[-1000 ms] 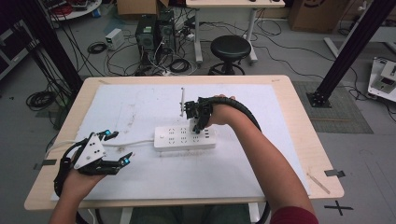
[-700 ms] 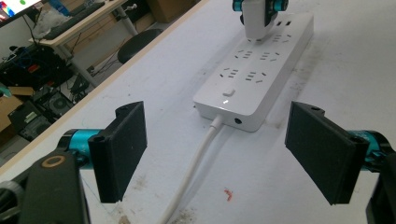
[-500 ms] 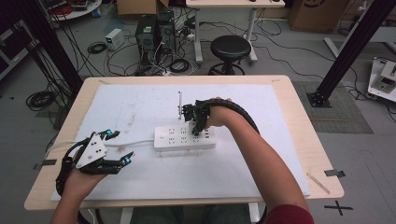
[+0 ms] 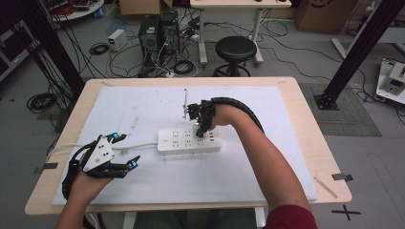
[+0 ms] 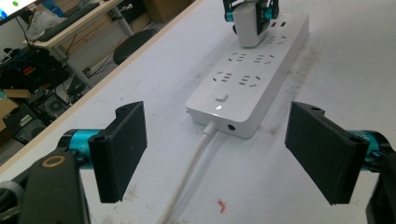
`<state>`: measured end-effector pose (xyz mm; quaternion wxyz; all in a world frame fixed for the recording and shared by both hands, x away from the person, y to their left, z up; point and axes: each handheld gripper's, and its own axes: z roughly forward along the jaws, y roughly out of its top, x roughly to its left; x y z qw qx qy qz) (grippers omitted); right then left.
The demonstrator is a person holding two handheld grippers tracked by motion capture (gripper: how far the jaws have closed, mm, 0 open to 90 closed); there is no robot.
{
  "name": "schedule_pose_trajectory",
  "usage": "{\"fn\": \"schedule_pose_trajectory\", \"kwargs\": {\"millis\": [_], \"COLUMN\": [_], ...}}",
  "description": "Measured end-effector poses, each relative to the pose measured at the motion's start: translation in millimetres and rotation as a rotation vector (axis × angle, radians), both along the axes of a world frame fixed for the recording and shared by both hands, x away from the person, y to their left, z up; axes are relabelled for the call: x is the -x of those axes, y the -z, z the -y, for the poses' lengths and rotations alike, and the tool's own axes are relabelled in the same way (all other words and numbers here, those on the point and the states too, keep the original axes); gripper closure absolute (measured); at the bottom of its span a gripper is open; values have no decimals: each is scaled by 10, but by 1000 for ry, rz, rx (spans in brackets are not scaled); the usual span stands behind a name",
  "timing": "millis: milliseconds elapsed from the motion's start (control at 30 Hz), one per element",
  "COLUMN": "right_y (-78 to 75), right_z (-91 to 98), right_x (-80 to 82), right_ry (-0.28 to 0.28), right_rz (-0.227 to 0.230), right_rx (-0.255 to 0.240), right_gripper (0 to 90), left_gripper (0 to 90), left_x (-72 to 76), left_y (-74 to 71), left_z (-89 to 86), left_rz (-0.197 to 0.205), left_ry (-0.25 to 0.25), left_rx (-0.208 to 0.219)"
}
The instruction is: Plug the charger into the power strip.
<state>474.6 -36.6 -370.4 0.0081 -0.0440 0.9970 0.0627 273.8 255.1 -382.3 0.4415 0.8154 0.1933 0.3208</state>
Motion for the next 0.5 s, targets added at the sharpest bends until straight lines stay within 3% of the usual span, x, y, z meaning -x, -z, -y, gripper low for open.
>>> {"fn": "schedule_pose_trajectory", "kwargs": {"millis": [67,100,367,467,500], "right_y": [6,14,6,-4,-23], "right_z": [-2,33,44,80,102], "right_x": [9,7,41,61,65], "right_ry": [3,4,29,77,94], "right_rz": [2,2,18,16,13], "right_rx": [-5,-33,-37,-76,-93], "right_gripper": [637,636,618,447,435], "left_gripper": [208,208,208,208,208], "left_x": [-2,-8,-37,-50,-55], "left_y": [8,8,-20,-36,-51], "left_z": [39,64,69,51,43], "left_rz": [1,4,-2,-8,-5], "left_ry": [8,11,13,12,11], "left_rx": [-1,2,-1,-4,-2]}}
